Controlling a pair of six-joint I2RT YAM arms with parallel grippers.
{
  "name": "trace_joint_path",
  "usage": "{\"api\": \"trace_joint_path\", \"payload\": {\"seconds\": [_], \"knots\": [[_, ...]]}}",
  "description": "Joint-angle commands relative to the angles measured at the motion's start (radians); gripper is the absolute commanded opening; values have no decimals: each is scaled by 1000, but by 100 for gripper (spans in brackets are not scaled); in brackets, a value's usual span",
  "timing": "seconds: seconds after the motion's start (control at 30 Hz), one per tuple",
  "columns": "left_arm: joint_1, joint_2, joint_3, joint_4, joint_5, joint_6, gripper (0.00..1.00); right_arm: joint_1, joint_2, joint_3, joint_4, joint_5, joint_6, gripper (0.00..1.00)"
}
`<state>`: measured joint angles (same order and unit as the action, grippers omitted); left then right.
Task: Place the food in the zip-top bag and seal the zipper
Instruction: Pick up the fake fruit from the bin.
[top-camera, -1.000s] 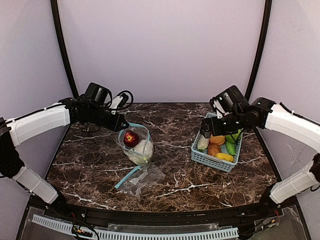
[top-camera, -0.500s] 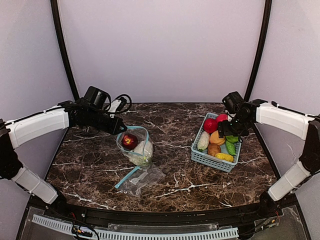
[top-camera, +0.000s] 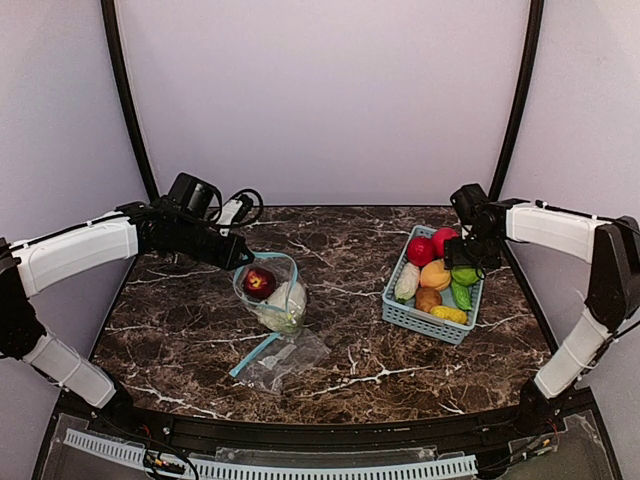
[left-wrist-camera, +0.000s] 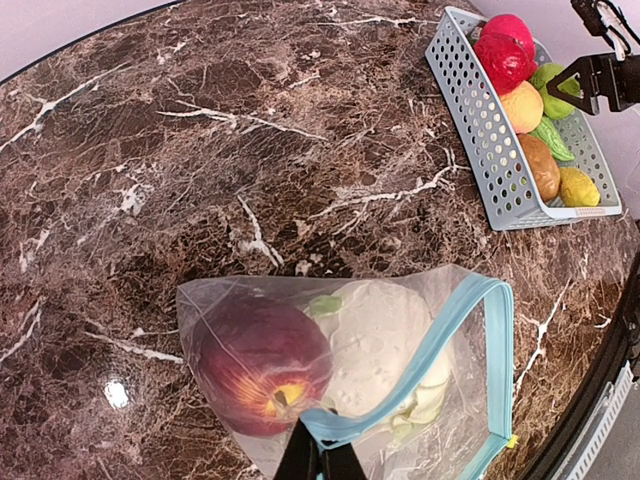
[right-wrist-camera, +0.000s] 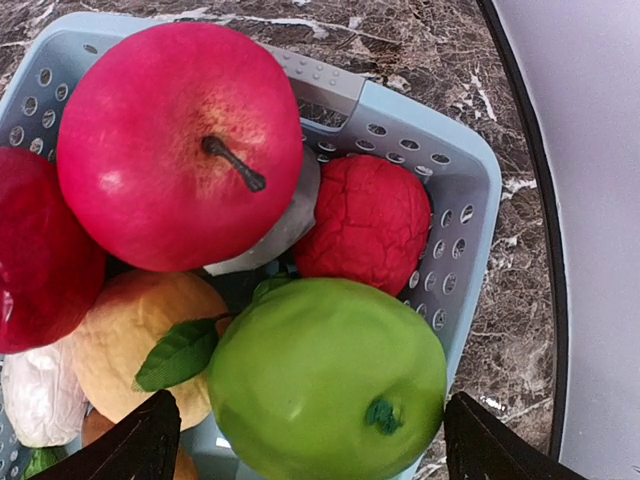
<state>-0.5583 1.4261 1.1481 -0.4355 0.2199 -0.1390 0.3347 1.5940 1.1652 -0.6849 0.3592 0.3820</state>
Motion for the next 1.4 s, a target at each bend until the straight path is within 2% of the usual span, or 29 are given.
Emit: {"api": "trace_joint_path", "payload": {"seconds": [0.0, 0.27, 0.53, 0.77, 0.93, 1.1, 1.37], "knots": [[3, -27, -18, 1, 14, -6, 1, -25, 38, 24, 60, -11, 3, 88], [4, -24, -18, 1, 13, -6, 1, -37, 51, -2, 90, -26, 19, 77], [3, -22, -18, -1, 10, -5, 1, -37, 2, -29, 103, -13, 26, 58], [3, -24, -18, -3, 5, -2, 1, -36, -115, -27, 69, -26, 19, 55], [3, -23, -18, -2, 6, -2, 1, -11, -253, -45, 77, -92, -35, 53], [3, -17, -18, -2, 13, -5, 1, 99, -360, -47, 127, -198, -79, 53], [3, -21, -22, 4, 11, -4, 1, 453, -317, 61, 220, -222, -113, 50]]}}
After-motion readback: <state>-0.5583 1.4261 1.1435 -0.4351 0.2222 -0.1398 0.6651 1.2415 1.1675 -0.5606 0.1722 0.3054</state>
